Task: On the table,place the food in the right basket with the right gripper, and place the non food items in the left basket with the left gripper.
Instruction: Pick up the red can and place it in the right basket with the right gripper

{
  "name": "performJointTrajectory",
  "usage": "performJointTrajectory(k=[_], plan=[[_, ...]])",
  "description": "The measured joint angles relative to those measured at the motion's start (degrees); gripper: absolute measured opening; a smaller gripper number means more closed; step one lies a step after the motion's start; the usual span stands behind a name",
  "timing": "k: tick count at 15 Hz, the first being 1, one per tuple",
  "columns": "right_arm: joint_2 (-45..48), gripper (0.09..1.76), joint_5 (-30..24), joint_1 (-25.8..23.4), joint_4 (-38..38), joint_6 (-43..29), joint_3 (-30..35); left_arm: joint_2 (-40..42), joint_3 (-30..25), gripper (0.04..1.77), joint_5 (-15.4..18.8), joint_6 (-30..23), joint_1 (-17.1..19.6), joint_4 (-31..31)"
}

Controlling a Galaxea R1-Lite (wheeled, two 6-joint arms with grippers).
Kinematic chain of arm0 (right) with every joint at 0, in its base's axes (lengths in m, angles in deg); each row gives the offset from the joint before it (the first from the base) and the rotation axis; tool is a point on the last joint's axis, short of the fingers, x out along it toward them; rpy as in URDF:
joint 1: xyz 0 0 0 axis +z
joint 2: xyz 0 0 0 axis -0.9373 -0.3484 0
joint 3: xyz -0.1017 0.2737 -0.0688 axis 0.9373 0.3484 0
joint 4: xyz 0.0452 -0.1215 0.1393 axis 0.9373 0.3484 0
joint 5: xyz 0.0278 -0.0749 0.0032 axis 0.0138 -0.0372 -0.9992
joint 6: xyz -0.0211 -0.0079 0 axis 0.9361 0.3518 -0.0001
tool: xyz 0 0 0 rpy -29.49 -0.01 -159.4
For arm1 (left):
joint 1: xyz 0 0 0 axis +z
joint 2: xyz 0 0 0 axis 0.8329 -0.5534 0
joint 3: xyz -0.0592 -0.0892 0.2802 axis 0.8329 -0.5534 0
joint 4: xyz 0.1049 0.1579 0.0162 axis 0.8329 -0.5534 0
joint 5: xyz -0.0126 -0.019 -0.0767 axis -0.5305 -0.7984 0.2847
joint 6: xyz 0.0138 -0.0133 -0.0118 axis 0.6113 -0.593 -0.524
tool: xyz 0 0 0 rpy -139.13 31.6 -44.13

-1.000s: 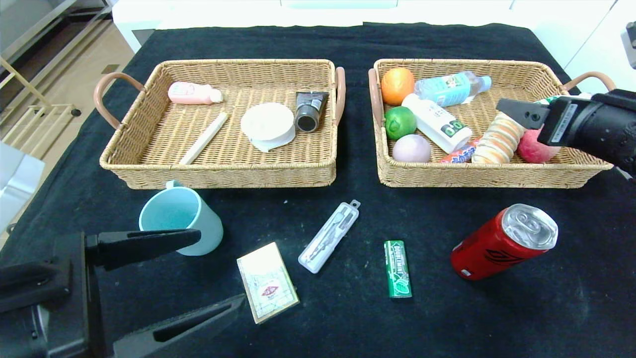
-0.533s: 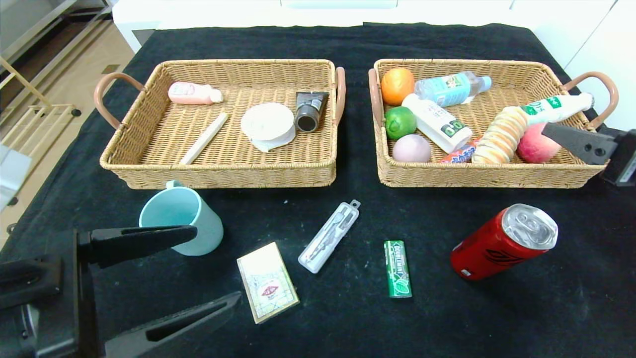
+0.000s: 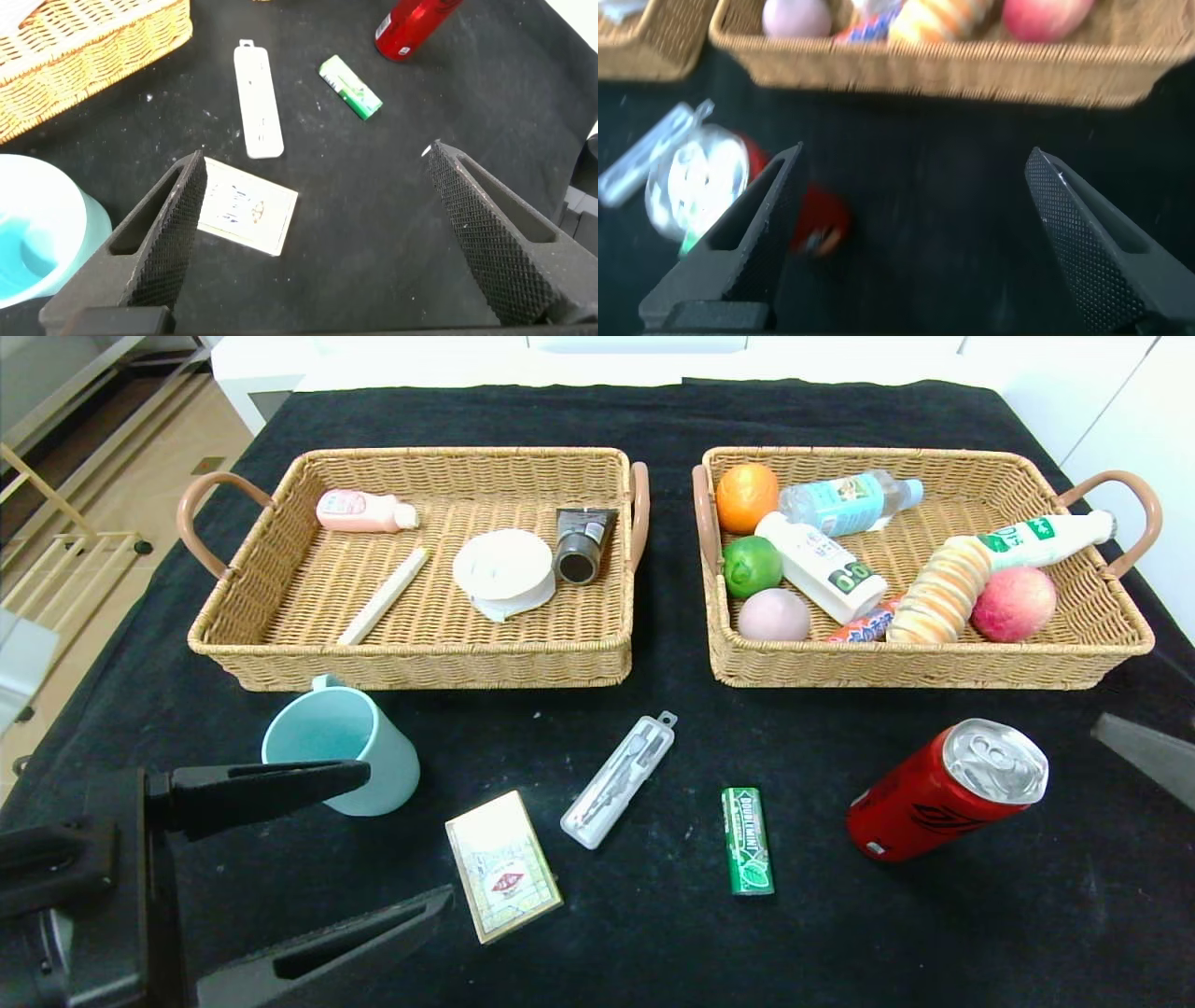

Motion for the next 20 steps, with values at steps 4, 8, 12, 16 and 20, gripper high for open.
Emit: performJointTrajectory(k=[4, 8, 12, 16, 20], plan=[[6.8, 1.7, -3.4, 0.5, 0.3, 0.0, 7.7, 0.1, 0.0, 1.72, 0.0, 0.0, 0.0, 0.0], [12.9, 1.7, -4.7, 3.0, 6.2, 0.3, 11.7, 0.5, 0.3, 1.72, 0.0, 0.0, -0.1, -0.3], [17.3, 1.7, -4.5, 8.4, 11.5, 1.2, 12.4, 1.0, 0.4, 1.72, 0.1, 0.1, -0.3, -0.6], [17.7, 1.7, -4.6, 12.4, 11.8, 2.1, 13.0, 1.6, 0.5, 1.72, 0.0, 0.1, -0.3, -0.7], [12.5, 1.7, -3.8, 15.6, 9.1, 2.9, 12.5, 2.3, 0.8, 1.72, 0.0, 0.1, -0.3, -0.7]])
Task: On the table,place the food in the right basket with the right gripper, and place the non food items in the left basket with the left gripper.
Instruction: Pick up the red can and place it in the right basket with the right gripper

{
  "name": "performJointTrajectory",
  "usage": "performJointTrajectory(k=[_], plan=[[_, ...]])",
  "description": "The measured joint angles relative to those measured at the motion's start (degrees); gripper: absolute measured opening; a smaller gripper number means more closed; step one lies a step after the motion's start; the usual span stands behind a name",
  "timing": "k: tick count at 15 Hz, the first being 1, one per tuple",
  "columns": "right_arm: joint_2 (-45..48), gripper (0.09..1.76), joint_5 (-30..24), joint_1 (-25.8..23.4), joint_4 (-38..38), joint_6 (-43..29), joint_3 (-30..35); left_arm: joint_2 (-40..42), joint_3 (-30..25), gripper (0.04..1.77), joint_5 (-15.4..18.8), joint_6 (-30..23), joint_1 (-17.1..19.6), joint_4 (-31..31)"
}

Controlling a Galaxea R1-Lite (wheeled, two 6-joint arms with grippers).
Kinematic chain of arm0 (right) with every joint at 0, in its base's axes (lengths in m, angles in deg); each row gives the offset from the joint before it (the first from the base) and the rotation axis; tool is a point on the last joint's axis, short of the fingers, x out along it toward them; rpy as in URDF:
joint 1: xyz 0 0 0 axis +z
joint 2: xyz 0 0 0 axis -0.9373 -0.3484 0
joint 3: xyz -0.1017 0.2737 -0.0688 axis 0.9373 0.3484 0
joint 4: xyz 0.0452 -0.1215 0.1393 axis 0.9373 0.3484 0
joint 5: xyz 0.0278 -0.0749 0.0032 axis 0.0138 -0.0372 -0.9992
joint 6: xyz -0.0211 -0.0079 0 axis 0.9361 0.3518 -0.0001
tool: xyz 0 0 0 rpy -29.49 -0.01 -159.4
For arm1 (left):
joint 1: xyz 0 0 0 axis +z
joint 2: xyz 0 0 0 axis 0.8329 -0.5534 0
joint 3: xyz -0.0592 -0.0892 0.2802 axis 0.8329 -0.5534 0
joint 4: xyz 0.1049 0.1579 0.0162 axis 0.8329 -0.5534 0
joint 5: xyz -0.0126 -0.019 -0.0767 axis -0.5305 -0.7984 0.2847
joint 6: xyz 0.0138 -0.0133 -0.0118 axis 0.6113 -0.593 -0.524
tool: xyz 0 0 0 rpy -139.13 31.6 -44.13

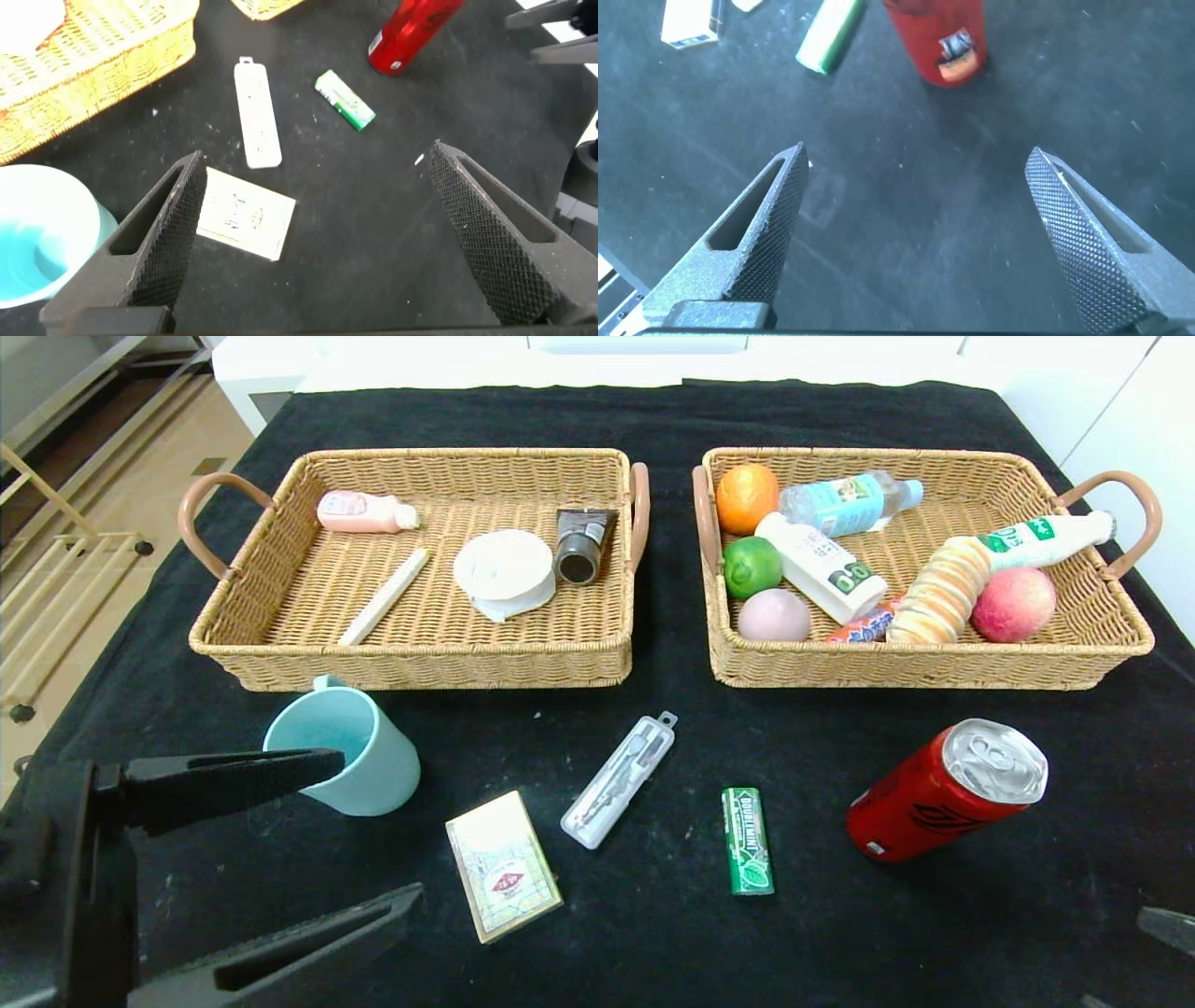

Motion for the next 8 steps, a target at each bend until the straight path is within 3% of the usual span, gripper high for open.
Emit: performJointTrajectory(k=[8], plan=[[-14.4, 1.7, 8.0, 6.0, -15.5, 1.3, -0.1, 0.5, 0.1, 1.72, 0.0, 0.1, 0.1, 0.0]])
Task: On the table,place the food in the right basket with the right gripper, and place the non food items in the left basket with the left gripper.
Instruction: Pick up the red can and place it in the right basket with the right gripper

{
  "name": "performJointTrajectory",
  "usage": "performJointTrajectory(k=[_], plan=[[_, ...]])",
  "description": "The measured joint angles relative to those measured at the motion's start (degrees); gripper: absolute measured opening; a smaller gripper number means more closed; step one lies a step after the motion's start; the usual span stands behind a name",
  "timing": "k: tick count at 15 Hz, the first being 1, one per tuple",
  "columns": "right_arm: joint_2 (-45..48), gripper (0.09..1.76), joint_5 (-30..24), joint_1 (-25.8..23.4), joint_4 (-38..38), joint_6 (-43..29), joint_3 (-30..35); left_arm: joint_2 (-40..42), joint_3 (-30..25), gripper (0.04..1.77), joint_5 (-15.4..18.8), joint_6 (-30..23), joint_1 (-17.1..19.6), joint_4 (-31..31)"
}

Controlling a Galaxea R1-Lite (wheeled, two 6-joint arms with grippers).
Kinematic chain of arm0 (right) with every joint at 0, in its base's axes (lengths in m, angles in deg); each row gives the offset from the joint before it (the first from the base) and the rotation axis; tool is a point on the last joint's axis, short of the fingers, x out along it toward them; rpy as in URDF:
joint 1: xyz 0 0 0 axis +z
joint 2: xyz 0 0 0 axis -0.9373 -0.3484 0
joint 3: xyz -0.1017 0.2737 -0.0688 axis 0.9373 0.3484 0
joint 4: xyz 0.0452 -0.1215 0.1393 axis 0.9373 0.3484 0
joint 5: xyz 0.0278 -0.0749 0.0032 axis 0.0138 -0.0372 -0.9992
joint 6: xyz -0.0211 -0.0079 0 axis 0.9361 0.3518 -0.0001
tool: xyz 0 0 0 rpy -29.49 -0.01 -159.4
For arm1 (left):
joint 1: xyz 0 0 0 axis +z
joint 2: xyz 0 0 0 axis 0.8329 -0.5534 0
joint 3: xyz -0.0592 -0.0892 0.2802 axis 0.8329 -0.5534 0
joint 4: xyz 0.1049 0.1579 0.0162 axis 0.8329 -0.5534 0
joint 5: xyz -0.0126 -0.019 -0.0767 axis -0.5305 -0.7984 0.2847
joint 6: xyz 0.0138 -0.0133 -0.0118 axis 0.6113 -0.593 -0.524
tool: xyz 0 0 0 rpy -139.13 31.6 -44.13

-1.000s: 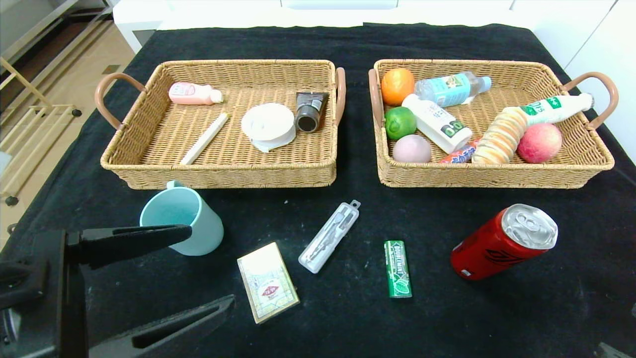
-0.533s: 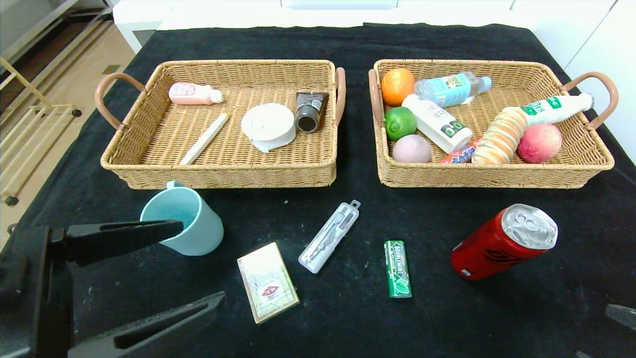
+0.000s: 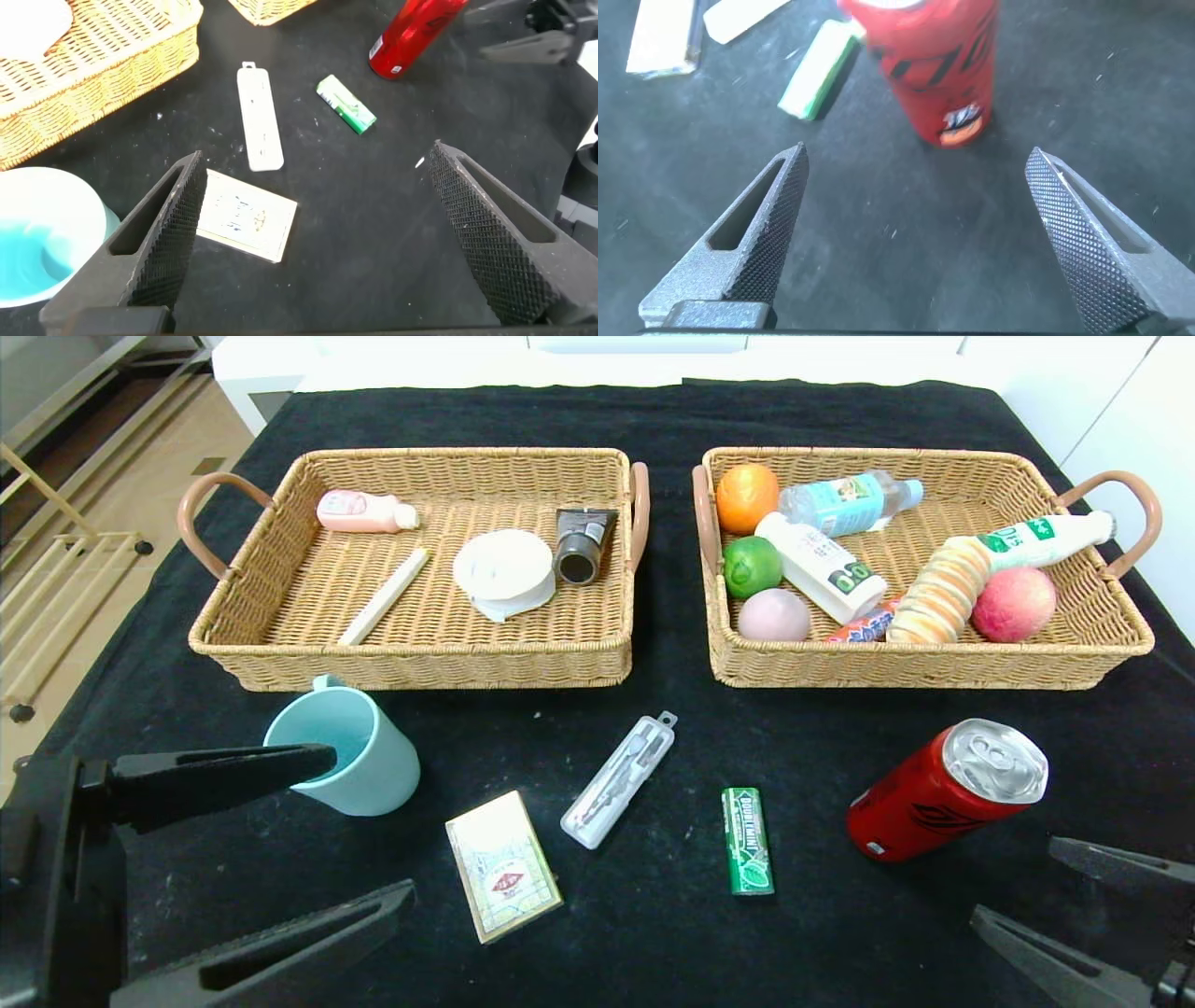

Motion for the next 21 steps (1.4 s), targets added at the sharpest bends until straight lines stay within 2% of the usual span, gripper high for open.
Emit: performJointTrajectory(k=[4, 13, 21], plan=[[-6.0, 1.7, 5.3, 2.4, -9.2, 1.2, 0.0, 0.0, -0.1, 1.72, 0.0, 0.0, 0.0, 0.0], [-15.4, 1.7, 11.3, 4.4, -25.3, 1.5, 1.0, 0.0, -0.1, 1.72, 0.1, 0.1, 0.0, 0.1], [-21.1, 1.71, 12.9, 4.5, -31.0, 1.3, -0.2, 0.0, -0.2, 1.72, 0.3, 0.1, 0.0, 0.1]])
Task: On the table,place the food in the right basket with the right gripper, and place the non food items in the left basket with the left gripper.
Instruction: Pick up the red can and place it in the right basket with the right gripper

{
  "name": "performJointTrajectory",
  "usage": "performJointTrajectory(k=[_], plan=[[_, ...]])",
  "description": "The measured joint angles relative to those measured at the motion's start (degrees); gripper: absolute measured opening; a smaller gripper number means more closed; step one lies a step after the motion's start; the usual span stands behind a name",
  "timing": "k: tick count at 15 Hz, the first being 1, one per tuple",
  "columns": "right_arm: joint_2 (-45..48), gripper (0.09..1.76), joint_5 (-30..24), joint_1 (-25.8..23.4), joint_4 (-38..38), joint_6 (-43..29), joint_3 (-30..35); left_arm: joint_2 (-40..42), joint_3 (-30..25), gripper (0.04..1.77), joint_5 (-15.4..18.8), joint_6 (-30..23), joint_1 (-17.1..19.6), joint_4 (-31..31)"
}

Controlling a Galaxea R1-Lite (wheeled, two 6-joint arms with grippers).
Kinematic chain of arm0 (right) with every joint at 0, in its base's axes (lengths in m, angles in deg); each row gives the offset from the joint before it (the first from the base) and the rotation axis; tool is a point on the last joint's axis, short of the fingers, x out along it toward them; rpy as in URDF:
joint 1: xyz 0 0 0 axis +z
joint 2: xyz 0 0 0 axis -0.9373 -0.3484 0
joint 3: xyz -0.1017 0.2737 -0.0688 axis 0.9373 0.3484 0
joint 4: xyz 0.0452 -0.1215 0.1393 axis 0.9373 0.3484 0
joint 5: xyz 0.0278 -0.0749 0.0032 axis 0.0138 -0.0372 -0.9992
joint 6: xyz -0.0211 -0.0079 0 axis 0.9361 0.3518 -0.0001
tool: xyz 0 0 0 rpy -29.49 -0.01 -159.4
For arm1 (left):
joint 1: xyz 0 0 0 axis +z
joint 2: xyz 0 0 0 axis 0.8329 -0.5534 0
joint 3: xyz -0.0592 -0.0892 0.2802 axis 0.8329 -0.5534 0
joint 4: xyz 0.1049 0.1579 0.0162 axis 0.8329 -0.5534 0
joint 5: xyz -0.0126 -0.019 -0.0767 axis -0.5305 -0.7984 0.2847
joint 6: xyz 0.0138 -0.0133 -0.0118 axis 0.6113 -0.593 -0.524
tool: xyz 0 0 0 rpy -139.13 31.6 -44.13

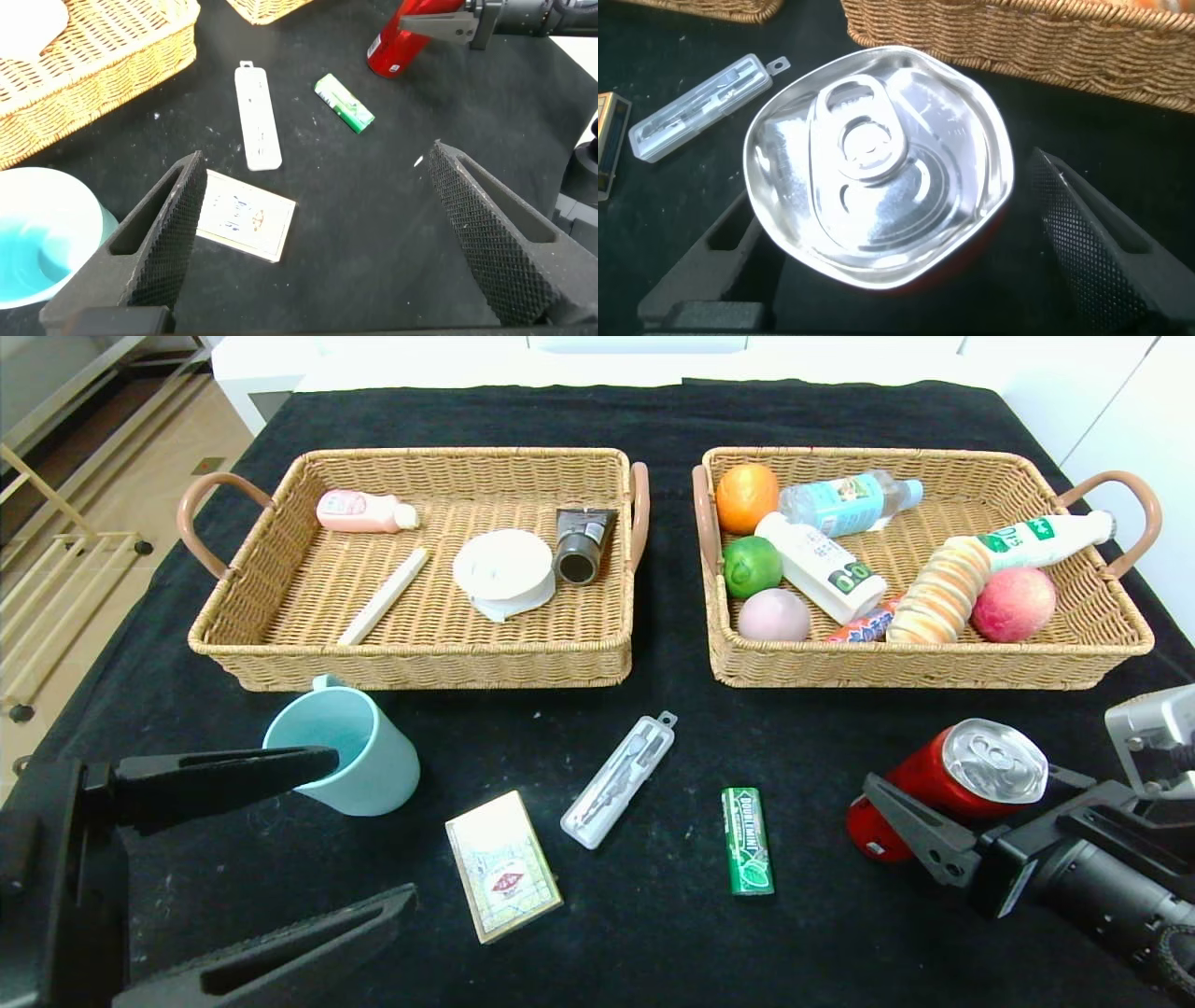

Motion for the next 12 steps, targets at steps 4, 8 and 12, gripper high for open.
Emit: performJointTrajectory(k=[4, 8, 12], plan=[[-0.8, 1.47, 0.7, 0.0, -0.2, -0.1, -0.4, 0.0, 0.0, 1.72, 0.0, 0.0, 0.0, 0.0], [-1.1, 1.07, 0.8, 0.0, -0.3, -0.1, -0.6, 0.1, 0.0, 1.72, 0.0, 0.0, 0.0, 0.0], [-1.1, 1.06, 0.7, 0.0, -0.3, -0.1, -0.3, 0.1, 0.1, 1.72, 0.0, 0.0, 0.0, 0.0]])
